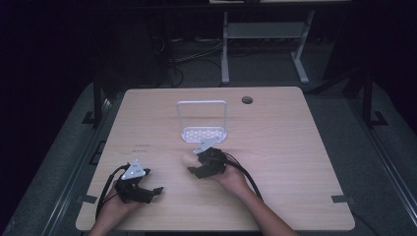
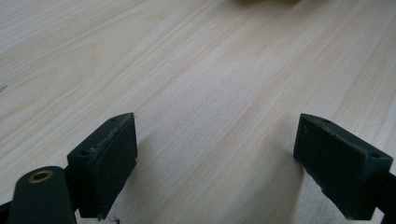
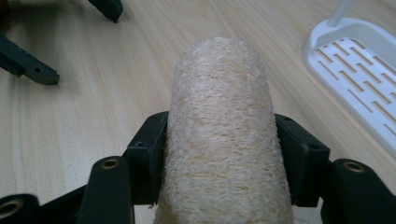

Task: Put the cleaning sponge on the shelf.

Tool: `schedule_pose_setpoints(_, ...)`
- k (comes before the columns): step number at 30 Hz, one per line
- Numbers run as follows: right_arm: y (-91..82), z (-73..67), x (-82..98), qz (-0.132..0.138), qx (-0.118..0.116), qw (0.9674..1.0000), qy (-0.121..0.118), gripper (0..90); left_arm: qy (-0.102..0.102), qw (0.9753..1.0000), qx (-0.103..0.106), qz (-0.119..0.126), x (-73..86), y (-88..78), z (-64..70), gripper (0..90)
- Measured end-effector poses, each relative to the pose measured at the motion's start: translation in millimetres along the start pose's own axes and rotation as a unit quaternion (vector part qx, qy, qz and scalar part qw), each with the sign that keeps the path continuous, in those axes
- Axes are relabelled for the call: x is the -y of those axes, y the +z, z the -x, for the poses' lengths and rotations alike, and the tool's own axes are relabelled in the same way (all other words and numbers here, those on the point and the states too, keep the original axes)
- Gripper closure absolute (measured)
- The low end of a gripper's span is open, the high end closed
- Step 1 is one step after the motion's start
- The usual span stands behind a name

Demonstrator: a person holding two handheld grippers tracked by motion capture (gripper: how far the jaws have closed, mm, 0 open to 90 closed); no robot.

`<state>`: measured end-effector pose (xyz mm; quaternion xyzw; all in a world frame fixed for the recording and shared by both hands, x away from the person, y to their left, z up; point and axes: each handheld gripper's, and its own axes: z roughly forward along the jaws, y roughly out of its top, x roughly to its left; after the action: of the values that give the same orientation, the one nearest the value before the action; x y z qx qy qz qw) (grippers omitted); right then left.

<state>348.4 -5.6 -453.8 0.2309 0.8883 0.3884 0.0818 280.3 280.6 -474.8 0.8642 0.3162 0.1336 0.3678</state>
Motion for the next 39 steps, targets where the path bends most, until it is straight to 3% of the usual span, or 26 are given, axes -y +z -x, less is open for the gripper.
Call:
schedule_pose_setpoints(17, -14.6, 19.7, -8.3, 0.019, 0.024, 0.9993, 0.020, 40.7, 0.001, 1.0000, 0.000, 0.000, 0.0, 0.0, 0.0, 13.0)
schedule_pose_setpoints(39, -11.1, 46.3, -22.0, 0.020, 0.050, 0.9977, 0.041, 40.8, 0.003, 1.0000, -0.001, -0.002, -0.1, -0.2, -0.5, 13.0)
